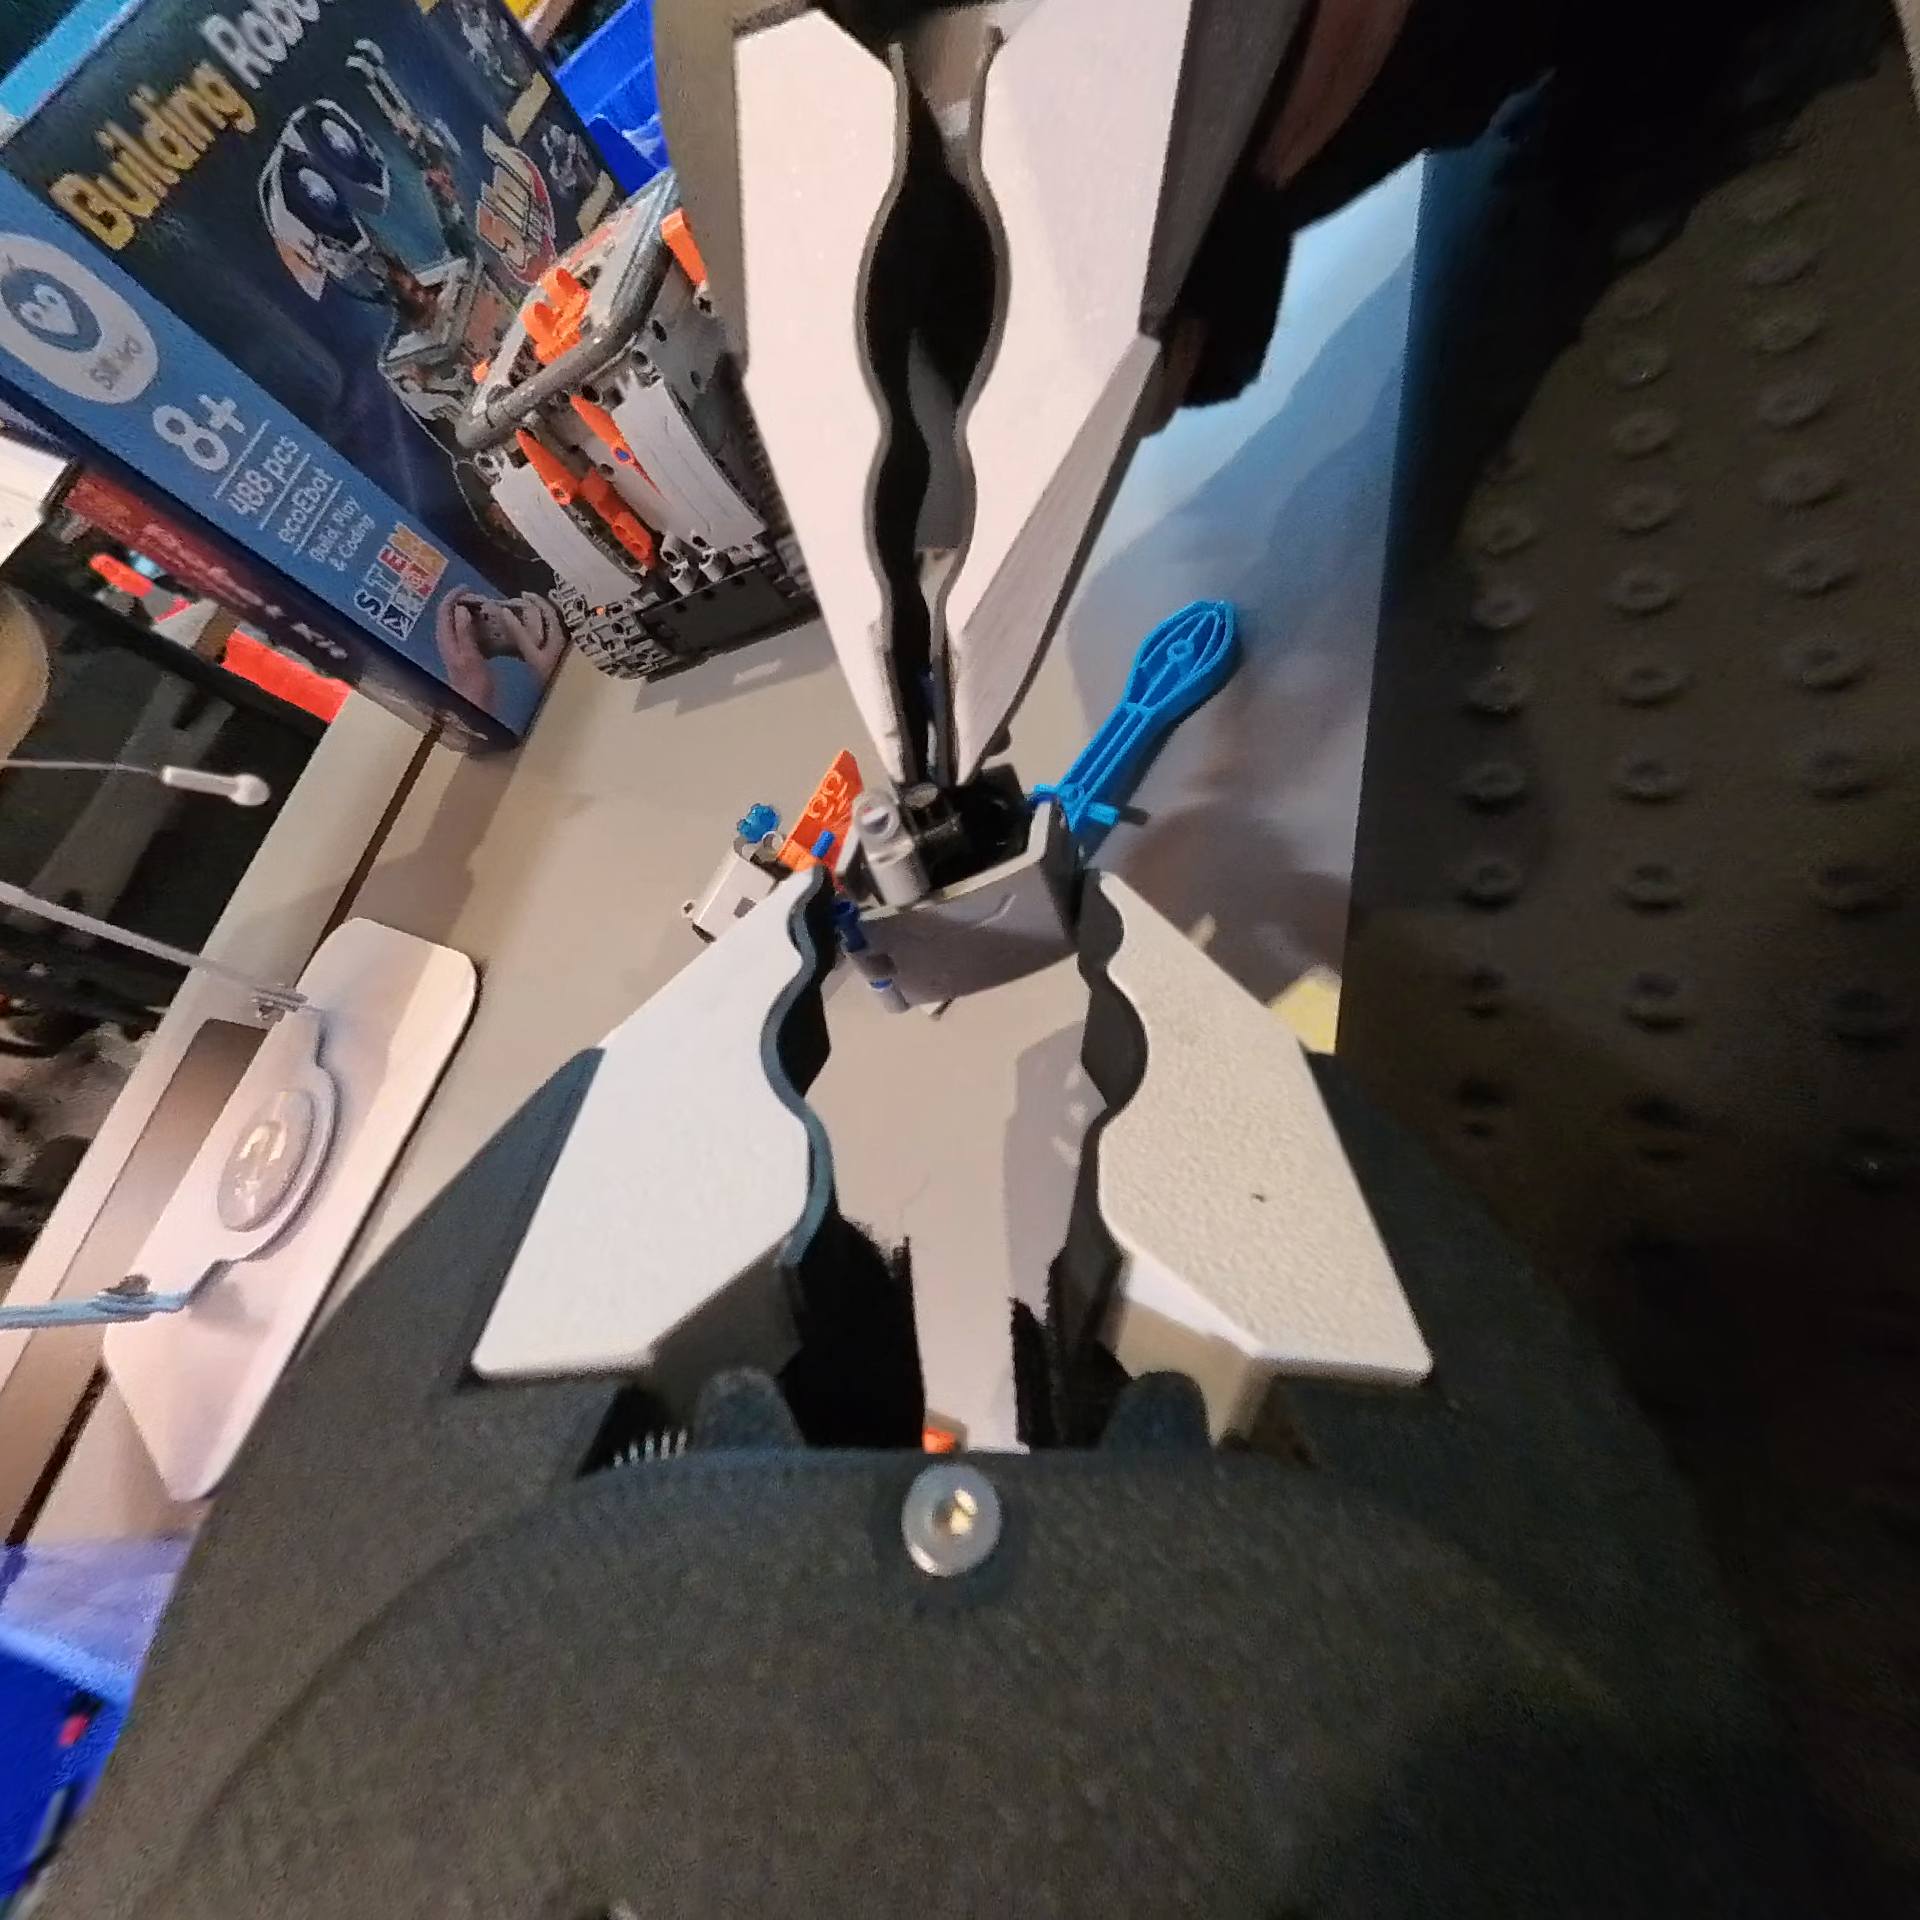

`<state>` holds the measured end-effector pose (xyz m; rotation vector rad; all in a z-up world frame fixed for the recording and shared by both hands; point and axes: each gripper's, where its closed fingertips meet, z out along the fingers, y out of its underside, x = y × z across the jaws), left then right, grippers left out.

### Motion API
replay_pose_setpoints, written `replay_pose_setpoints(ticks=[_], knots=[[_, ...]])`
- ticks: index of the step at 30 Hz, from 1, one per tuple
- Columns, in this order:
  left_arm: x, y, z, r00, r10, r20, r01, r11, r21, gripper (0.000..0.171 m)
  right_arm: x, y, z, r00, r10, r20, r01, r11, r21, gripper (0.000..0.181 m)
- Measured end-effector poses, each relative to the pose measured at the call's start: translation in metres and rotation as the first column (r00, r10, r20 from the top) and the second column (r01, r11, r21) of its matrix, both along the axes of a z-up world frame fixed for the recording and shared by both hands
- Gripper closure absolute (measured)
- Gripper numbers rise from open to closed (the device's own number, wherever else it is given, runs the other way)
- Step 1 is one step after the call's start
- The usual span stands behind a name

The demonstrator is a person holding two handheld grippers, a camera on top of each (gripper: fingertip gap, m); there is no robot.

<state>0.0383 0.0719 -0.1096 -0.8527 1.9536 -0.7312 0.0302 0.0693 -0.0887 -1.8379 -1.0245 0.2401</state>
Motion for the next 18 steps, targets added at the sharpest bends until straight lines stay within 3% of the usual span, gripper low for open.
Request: replay_pose_setpoints(ticks=[3,5,9,13,16,18], knots=[[0.001,0.002,-0.005,1.0,0.006,-0.006,-0.005,0.993,0.114,0.126,0.003,0.003,0.0,1.0,-0.016,0.023,0.015,1.0,0.009,0.176],[0.002,0.002,-0.005,1.0,0.014,0.001,-0.014,0.984,0.176,0.126,0.002,0.003,-0.005,1.0,-0.011,0.026,0.011,0.999,-0.031,0.158],[0.004,-0.001,-0.005,1.0,0.013,-0.003,-0.011,0.955,0.296,0.126,0.005,0.006,-0.016,0.998,-0.024,0.064,0.028,0.998,-0.061,0.164],[0.006,0.0,0.003,1.0,0.014,0.013,-0.017,0.967,0.255,0.127,0.006,0.007,-0.007,0.989,-0.026,0.143,0.018,0.998,0.061,0.166],[0.008,0.002,0.007,1.0,0.025,0.013,-0.027,0.985,0.17,0.128,0.007,0.007,-0.005,0.948,-0.055,0.314,-0.008,0.981,0.196,0.173],[0.008,0.0,0.005,1.0,0.013,0.013,-0.015,0.987,0.162,0.13,0.006,0.008,-0.01,0.94,-0.061,0.336,0.002,0.985,0.175,0.173]])
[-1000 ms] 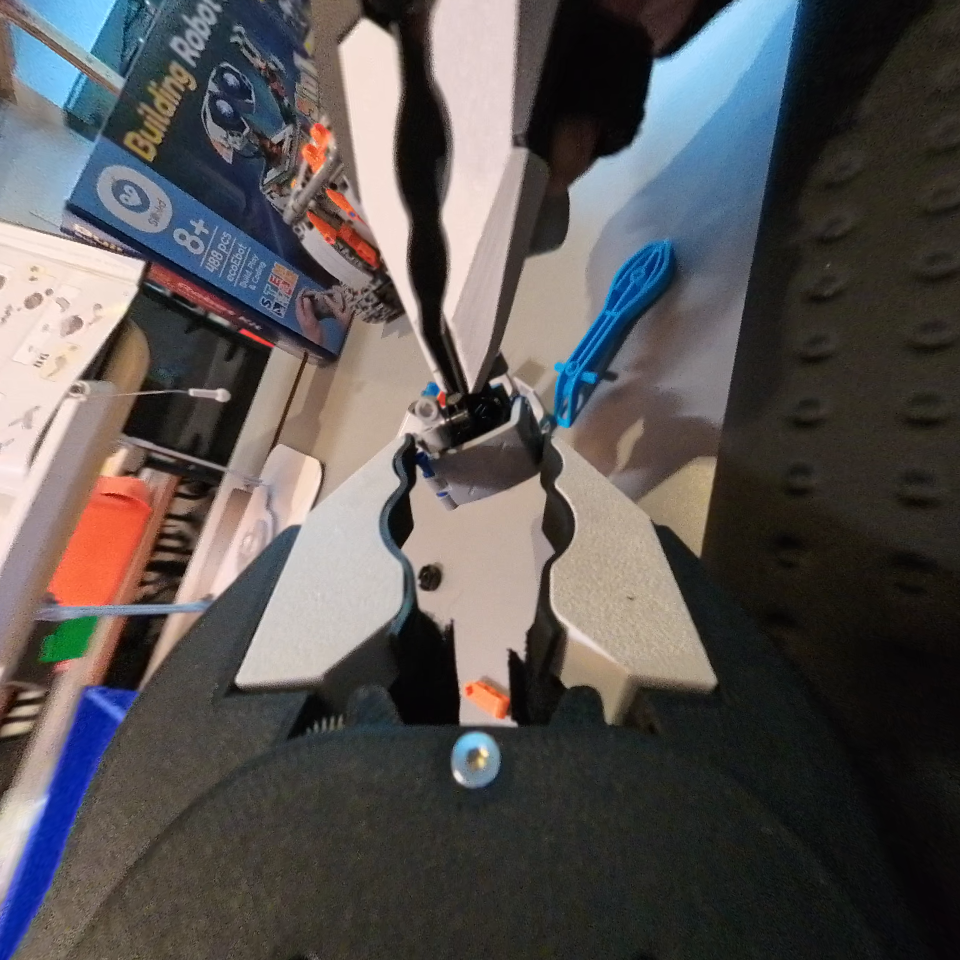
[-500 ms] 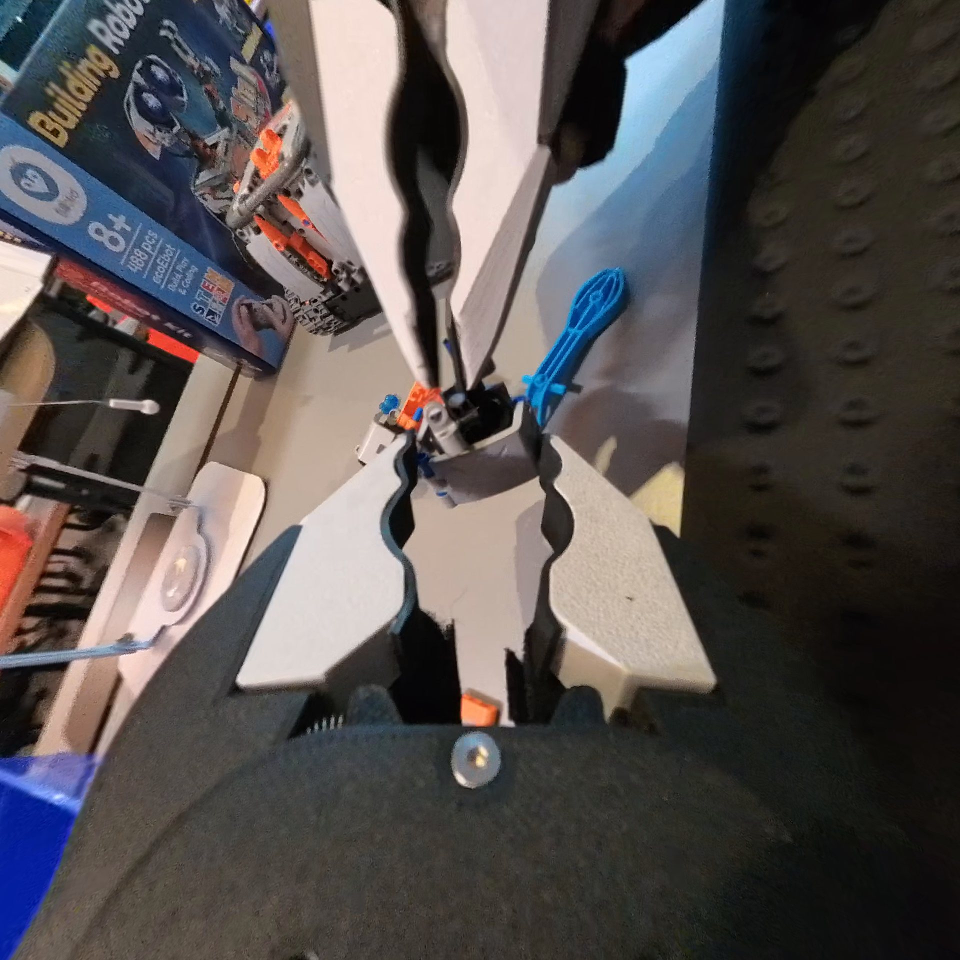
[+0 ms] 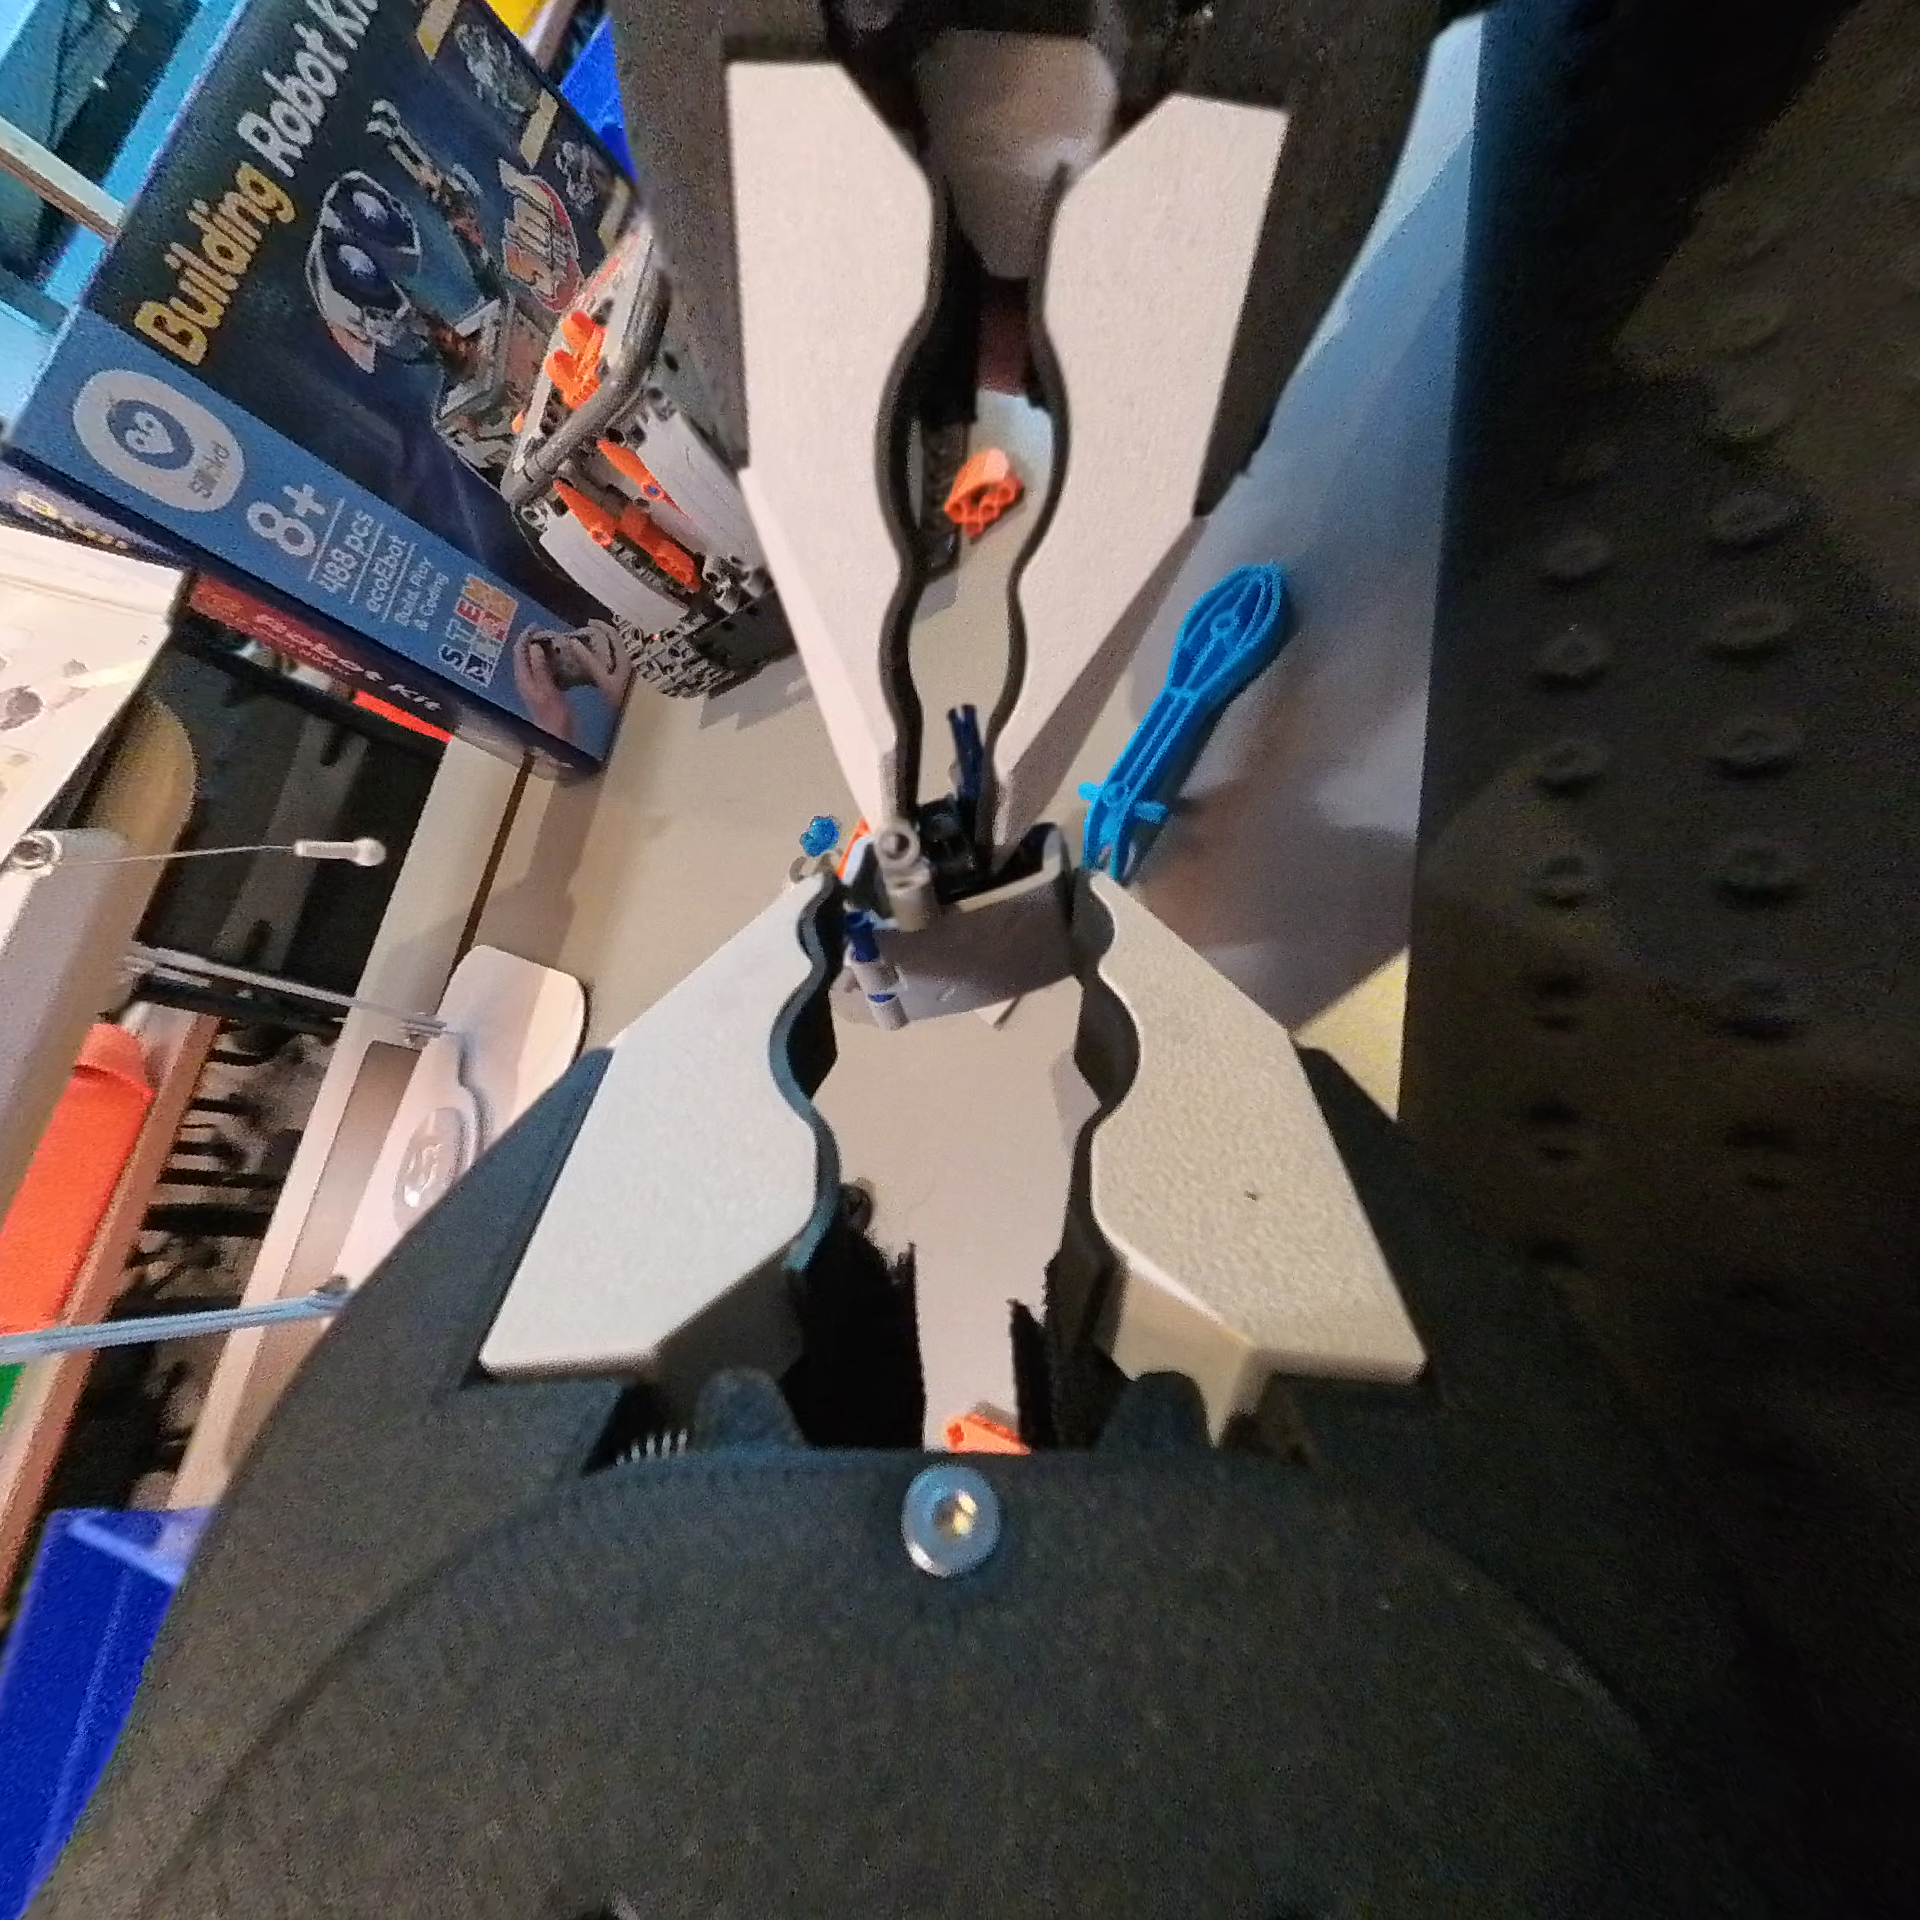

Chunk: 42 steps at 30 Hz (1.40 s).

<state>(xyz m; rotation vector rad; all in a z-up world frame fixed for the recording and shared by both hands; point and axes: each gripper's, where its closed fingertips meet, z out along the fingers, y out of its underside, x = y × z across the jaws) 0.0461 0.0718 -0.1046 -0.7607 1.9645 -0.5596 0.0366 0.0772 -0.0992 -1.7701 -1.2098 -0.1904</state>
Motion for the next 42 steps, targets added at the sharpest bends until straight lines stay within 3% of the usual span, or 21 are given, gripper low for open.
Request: replay_pose_setpoints(ticks=[2,5,8,10,12,16,20,24,26,28,30,33,35,38,40,42], knots=[[0.0,-0.002,-0.001,1.0,-0.011,0.015,0.01,0.999,0.036,0.13,0.0,-0.001,0.0,0.997,0.006,-0.076,-0.009,0.999,-0.041,0.173],[0.001,-0.002,0.007,0.999,-0.009,0.046,0.009,1.0,-0.013,0.13,0.001,-0.001,0.008,0.981,-0.006,-0.192,-0.007,0.998,-0.066,0.174],[0.004,0.008,0.01,0.998,0.047,0.045,-0.043,0.995,-0.085,0.107,-0.003,-0.002,0.016,0.967,0.006,-0.255,-0.018,0.999,-0.045,0.174],[0.005,0.01,0.004,0.998,0.056,0.018,-0.053,0.99,-0.128,0.103,-0.005,-0.003,0.015,0.971,0.015,-0.238,-0.022,0.999,-0.024,0.174],[0.003,-0.001,0.001,1.0,0.011,0.004,-0.01,0.986,-0.165,0.123,-0.005,-0.003,0.017,0.965,0.011,-0.263,-0.02,0.999,-0.029,0.174],[0.006,0.002,0.002,0.999,0.033,0.001,-0.032,0.981,-0.192,0.125,-0.003,-0.002,0.019,0.967,0.007,-0.255,-0.009,1.0,-0.005,0.175],[0.003,0.001,0.006,0.999,0.015,0.035,-0.008,0.983,-0.183,0.125,-0.008,-0.005,0.023,0.99,0.008,-0.142,0.003,0.997,0.076,0.175],[-0.001,-0.001,0.014,0.995,-0.015,0.095,0.028,0.99,-0.141,0.125,-0.006,-0.008,0.028,0.959,0.027,-0.283,-0.018,0.999,0.034,0.175],[-0.002,0.007,0.018,0.995,0.025,0.095,-0.006,0.981,-0.194,0.127,0.0,-0.006,0.035,0.962,0.011,-0.273,0.01,0.997,0.076,0.175],[-0.005,0.019,0.018,0.995,0.084,0.048,-0.064,0.94,-0.335,0.113,0.009,-0.002,0.04,0.979,-0.03,-0.202,0.061,0.987,0.149,0.175],[-0.008,0.015,0.026,0.997,0.075,0.027,-0.048,0.842,-0.537,0.106,0.012,0.001,0.04,0.993,-0.069,-0.093,0.089,0.971,0.224,0.175],[-0.004,0.01,0.03,0.996,0.089,0.005,-0.065,0.763,-0.644,0.103,0.007,0.003,0.041,0.993,-0.111,0.031,0.096,0.944,0.317,0.174],[0.001,-0.001,0.027,0.997,0.073,-0.024,-0.07,0.721,-0.689,0.108,0.002,0.003,0.047,0.989,-0.128,0.068,0.095,0.925,0.369,0.174],[0.006,-0.003,0.034,0.996,0.089,0.024,-0.045,0.699,-0.713,0.14,0.001,0.001,0.053,0.986,-0.149,0.081,0.103,0.906,0.41,0.174],[0.006,-0.004,0.038,0.997,0.068,0.041,-0.014,0.663,-0.748,0.141,0.002,0.0,0.055,0.985,-0.153,0.081,0.105,0.9,0.423,0.174],[0.006,-0.005,0.039,0.996,0.072,0.054,-0.009,0.671,-0.742,0.142,0.002,-0.001,0.056,0.985,-0.152,0.081,0.104,0.899,0.426,0.174]])
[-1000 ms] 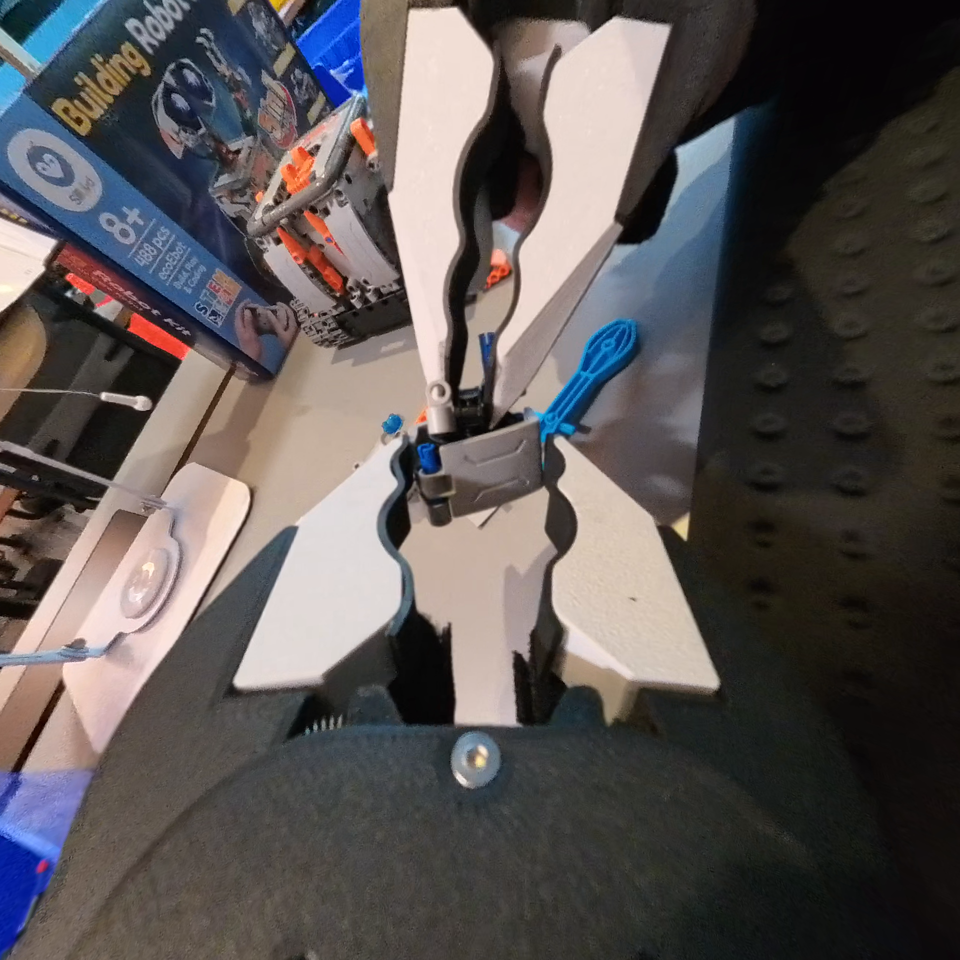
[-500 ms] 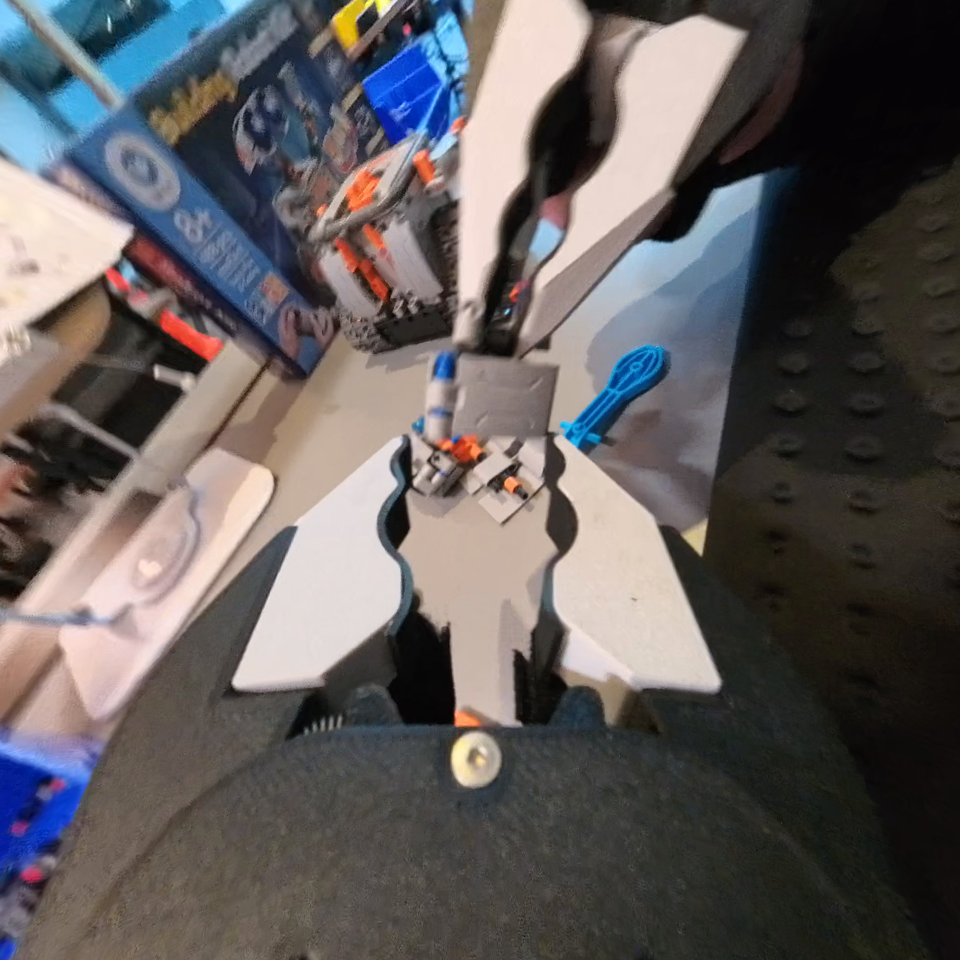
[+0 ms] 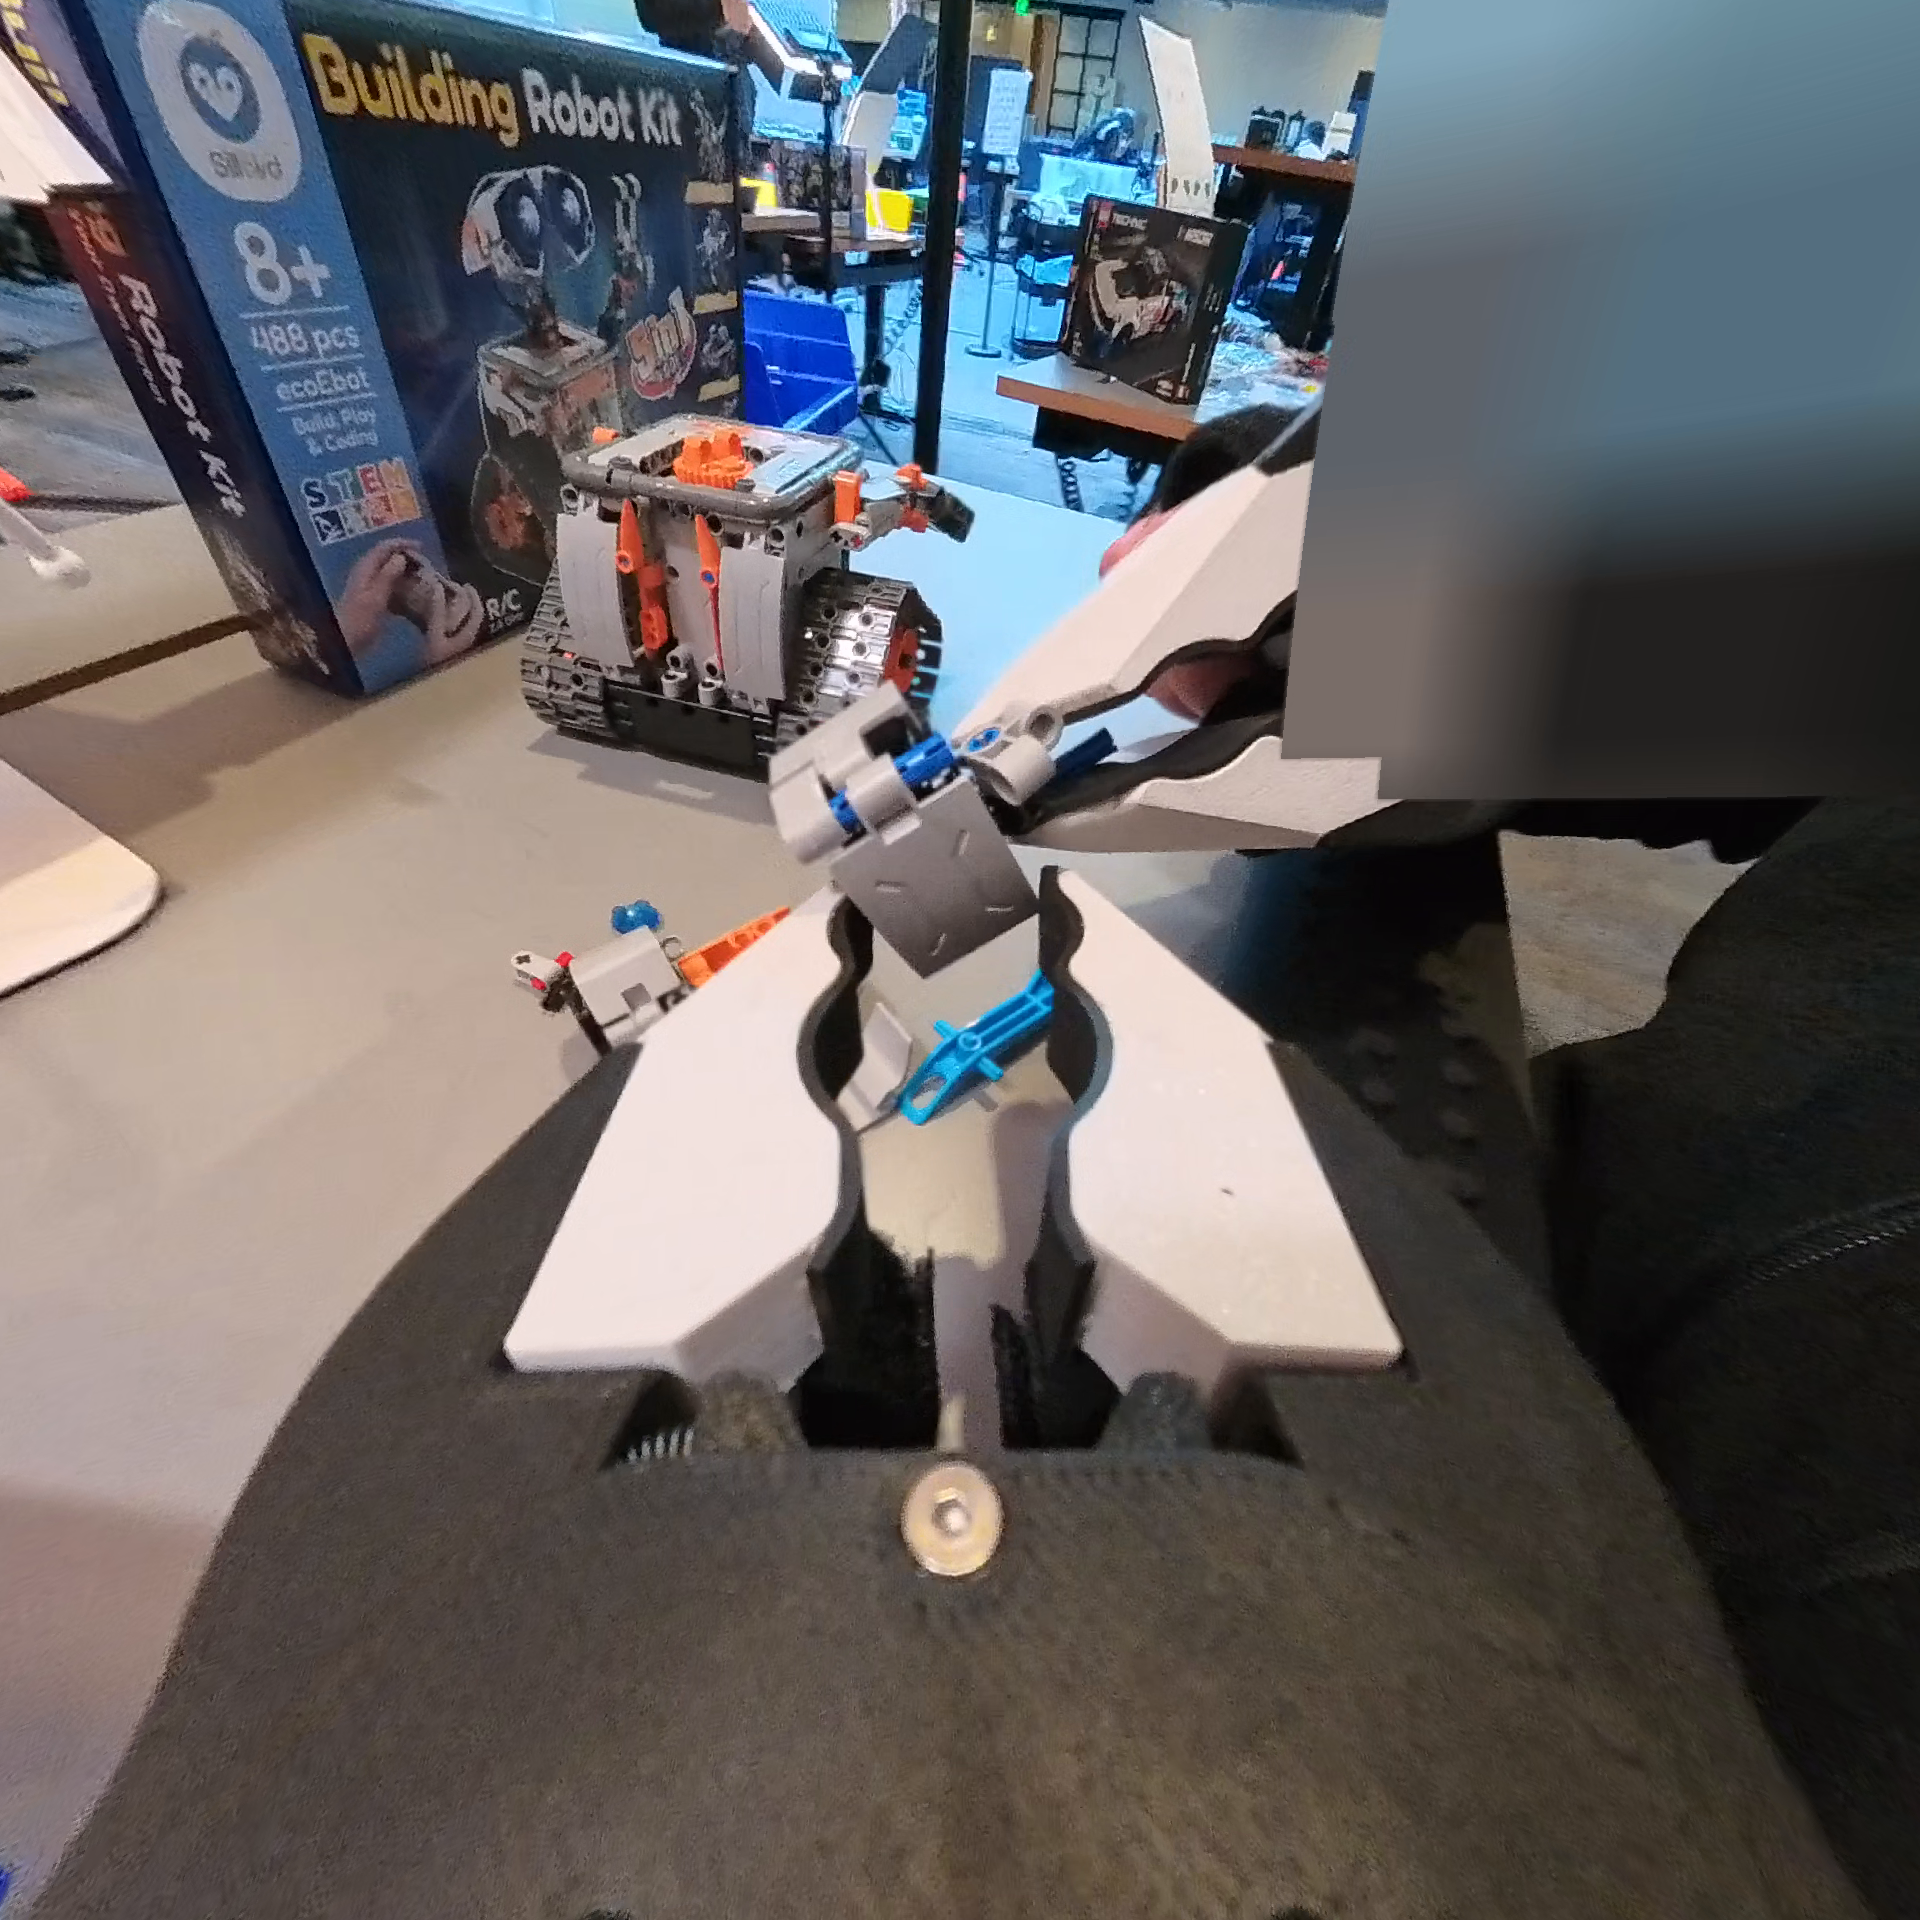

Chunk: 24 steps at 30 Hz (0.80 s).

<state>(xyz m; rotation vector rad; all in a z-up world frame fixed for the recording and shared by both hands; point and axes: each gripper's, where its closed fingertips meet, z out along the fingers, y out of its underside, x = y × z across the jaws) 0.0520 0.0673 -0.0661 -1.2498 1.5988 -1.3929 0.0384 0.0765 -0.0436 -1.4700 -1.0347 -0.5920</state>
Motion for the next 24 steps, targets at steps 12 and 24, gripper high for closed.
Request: replay_pose_setpoints(ticks=[12,24], knots=[[-0.013,0.025,-0.009,0.998,0.038,-0.041,-0.03,0.982,0.187,0.149,0.011,-0.007,0.009,0.963,0.079,-0.258,-0.111,0.988,-0.112,0.175],[-0.03,0.036,-0.037,0.982,0.041,-0.182,-0.011,0.987,0.163,0.148,-0.002,-0.031,-0.083,0.953,0.071,-0.296,-0.259,0.698,-0.668,0.175]])
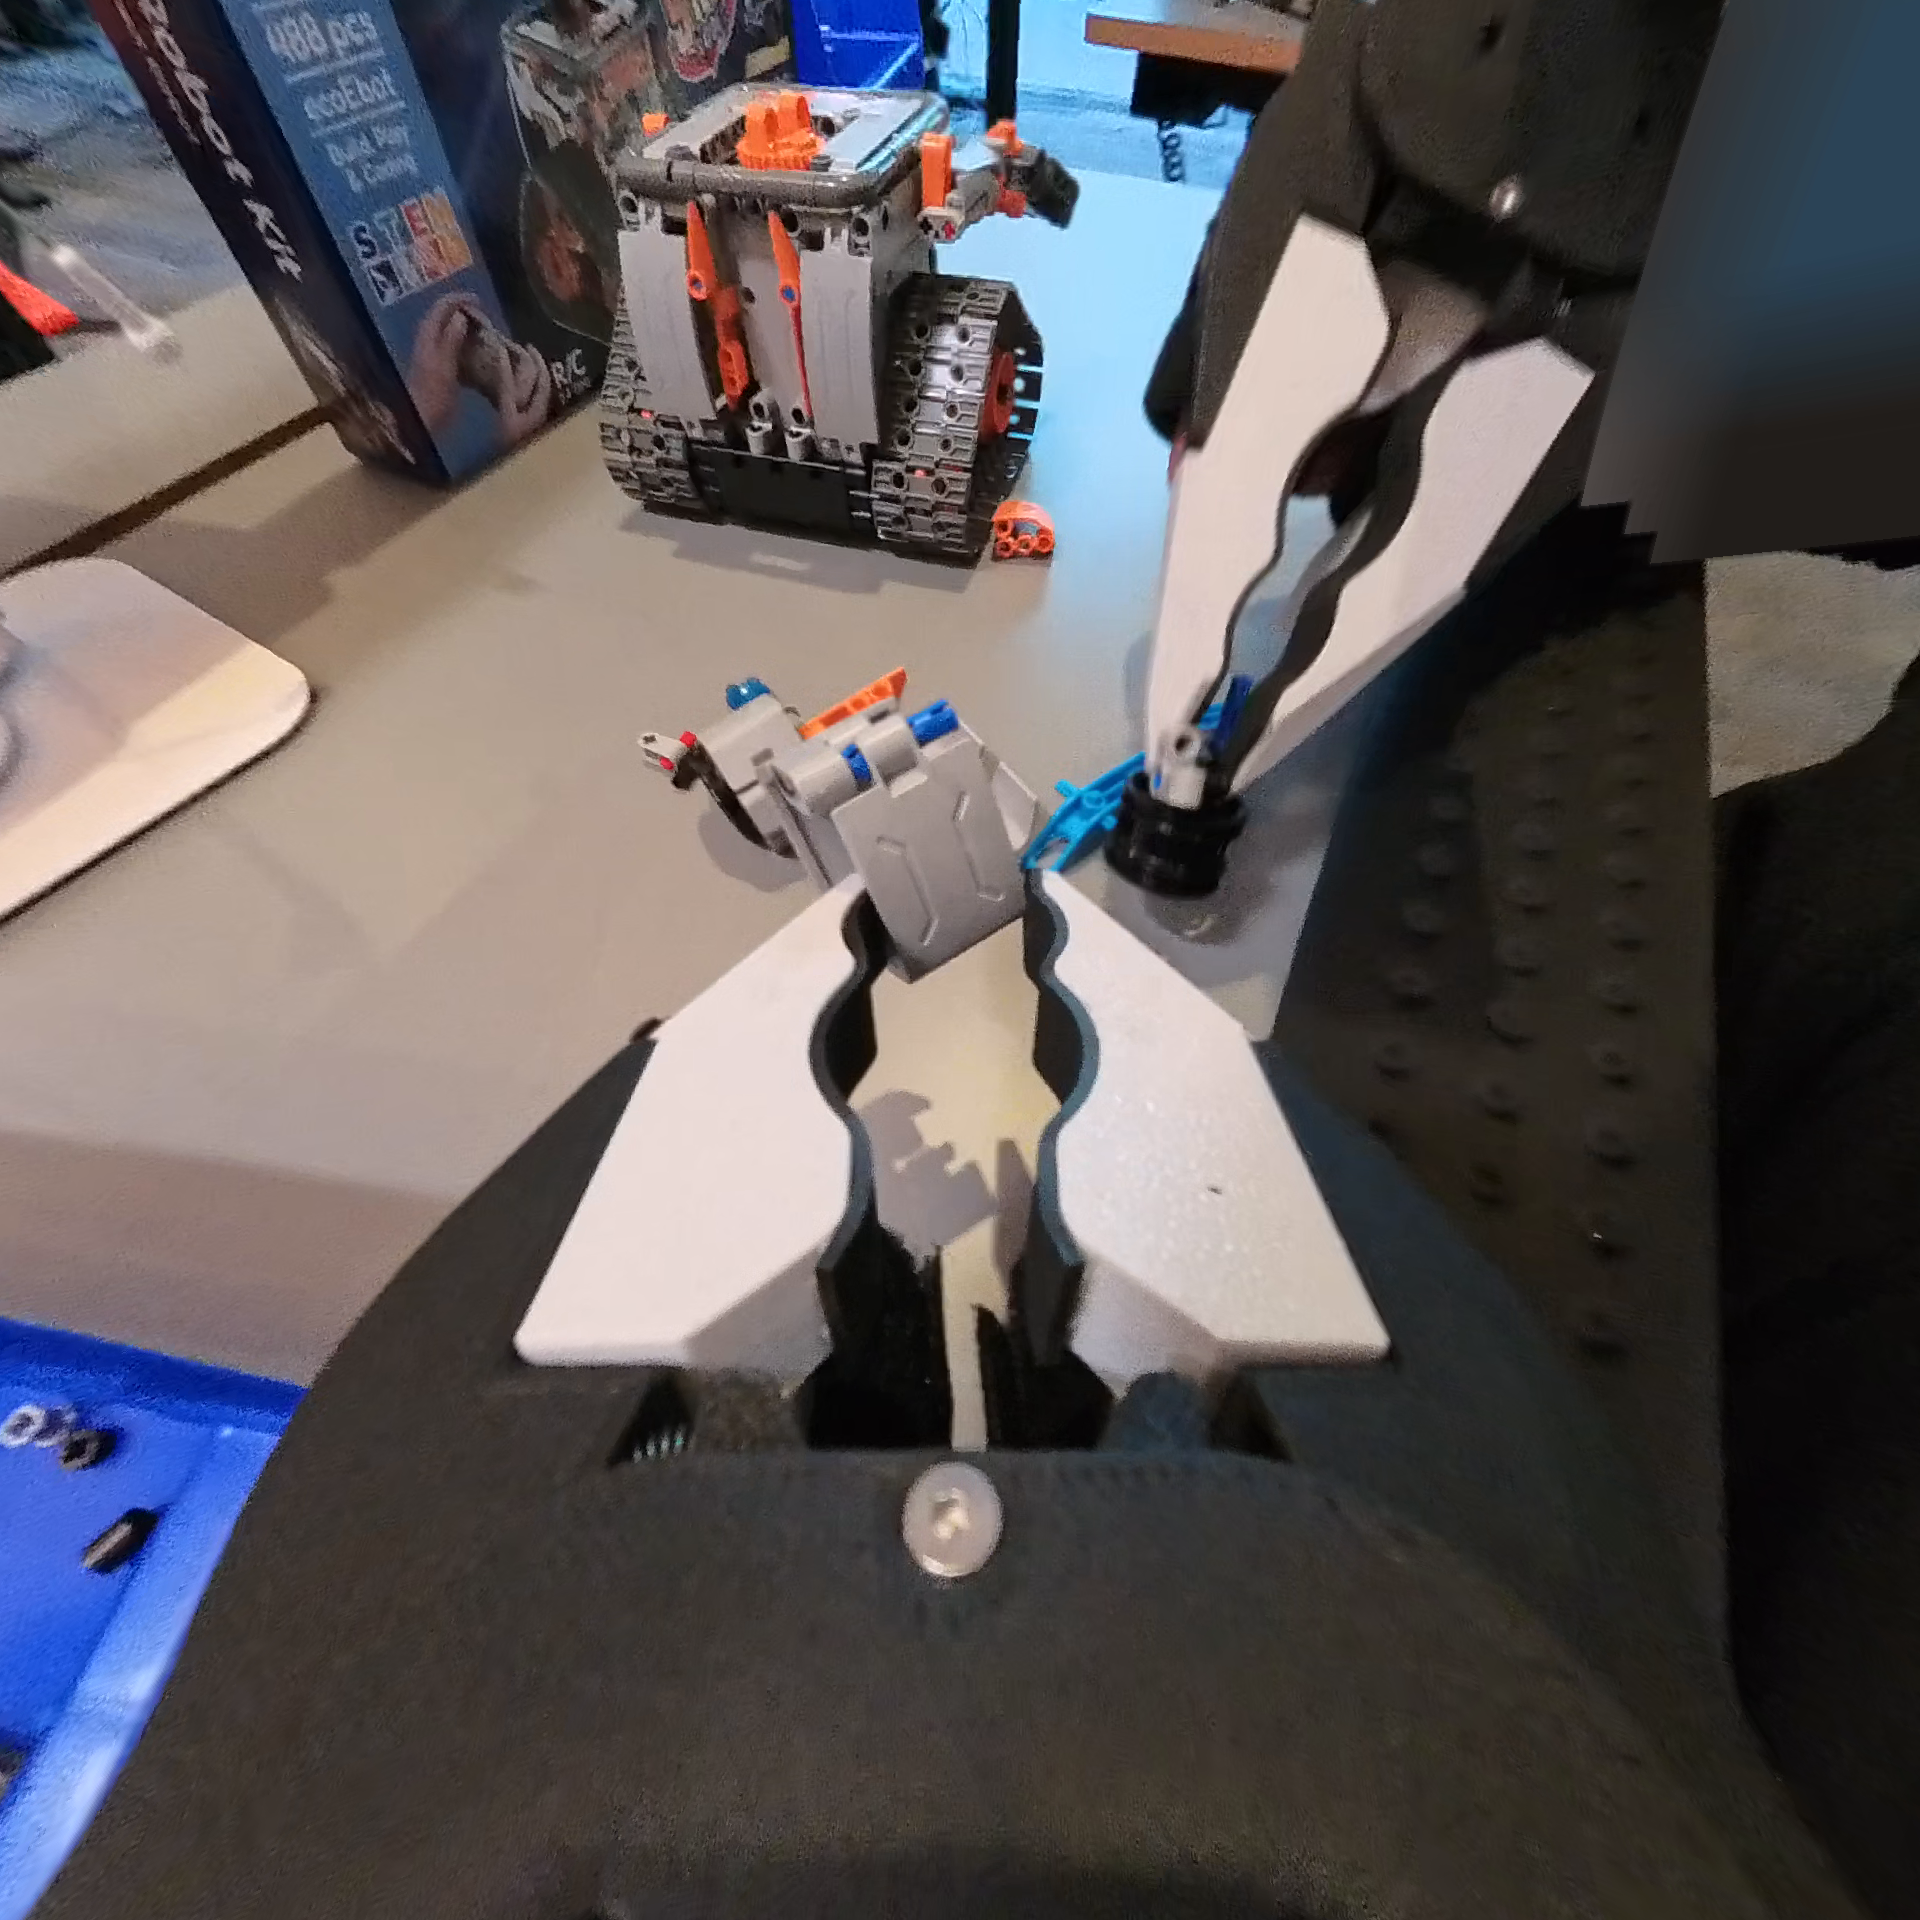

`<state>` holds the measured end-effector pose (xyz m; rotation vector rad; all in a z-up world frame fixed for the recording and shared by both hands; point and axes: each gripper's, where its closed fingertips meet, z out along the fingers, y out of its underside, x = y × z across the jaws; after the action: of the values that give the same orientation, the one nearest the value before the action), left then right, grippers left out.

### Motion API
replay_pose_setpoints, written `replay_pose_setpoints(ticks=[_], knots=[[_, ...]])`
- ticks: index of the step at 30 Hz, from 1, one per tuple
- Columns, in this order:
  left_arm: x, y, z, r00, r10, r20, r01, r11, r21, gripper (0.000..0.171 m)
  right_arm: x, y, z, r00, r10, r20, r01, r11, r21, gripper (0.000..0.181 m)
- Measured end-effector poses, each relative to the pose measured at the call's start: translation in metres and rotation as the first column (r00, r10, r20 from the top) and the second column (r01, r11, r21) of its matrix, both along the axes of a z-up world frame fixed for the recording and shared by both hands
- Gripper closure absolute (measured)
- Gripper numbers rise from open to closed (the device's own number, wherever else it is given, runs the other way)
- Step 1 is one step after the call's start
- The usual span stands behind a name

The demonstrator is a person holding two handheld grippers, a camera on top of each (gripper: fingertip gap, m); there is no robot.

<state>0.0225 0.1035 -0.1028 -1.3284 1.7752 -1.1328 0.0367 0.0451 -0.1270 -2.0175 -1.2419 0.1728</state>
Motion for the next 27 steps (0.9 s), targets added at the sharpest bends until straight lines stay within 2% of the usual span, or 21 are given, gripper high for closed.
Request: replay_pose_setpoints(ticks=[4,7,8,11,14,16,19,22,27], knots=[[-0.004,-0.001,0.0,1.0,-0.027,0.001,0.027,0.992,-0.123,0.148,-0.007,-0.004,-0.03,0.996,0.012,0.083,0.002,0.987,-0.161,0.173],[-0.006,-0.004,0.003,0.998,-0.051,0.021,0.054,0.987,-0.153,0.148,-0.011,-0.004,-0.032,0.997,0.018,0.074,-0.004,0.982,-0.19,0.17],[-0.007,-0.007,0.004,0.997,-0.071,0.026,0.074,0.985,-0.157,0.148,-0.009,-0.004,-0.029,0.997,0.012,0.075,0.002,0.983,-0.184,0.157],[-0.009,-0.012,0.013,0.99,-0.116,0.076,0.129,0.972,-0.197,0.148,-0.016,-0.005,-0.005,0.998,0.015,-0.067,-0.027,0.983,-0.18,0.153],[-0.008,-0.017,0.025,0.978,-0.163,0.133,0.194,0.943,-0.27,0.148,-0.011,0.007,0.021,0.985,-0.023,-0.172,0.001,0.992,-0.128,0.148],[-0.009,-0.023,0.034,0.962,-0.206,0.177,0.257,0.904,-0.341,0.149,-0.008,0.023,0.048,0.947,-0.074,-0.312,0.057,0.996,-0.065,0.145],[-0.013,-0.035,0.048,0.925,-0.287,0.249,0.369,0.835,-0.409,0.155,-0.008,0.037,0.079,0.848,-0.095,-0.522,0.08,0.995,-0.051,0.146],[-0.011,-0.042,0.055,0.9,-0.33,0.284,0.428,0.786,-0.446,0.166,-0.018,0.041,0.083,0.792,-0.076,-0.606,0.028,0.996,-0.088,0.148],[-0.014,-0.056,0.061,0.856,-0.413,0.311,0.515,0.739,-0.435,0.168,-0.02,0.047,0.079,0.786,-0.062,-0.615,0.031,0.998,-0.06,0.165]])
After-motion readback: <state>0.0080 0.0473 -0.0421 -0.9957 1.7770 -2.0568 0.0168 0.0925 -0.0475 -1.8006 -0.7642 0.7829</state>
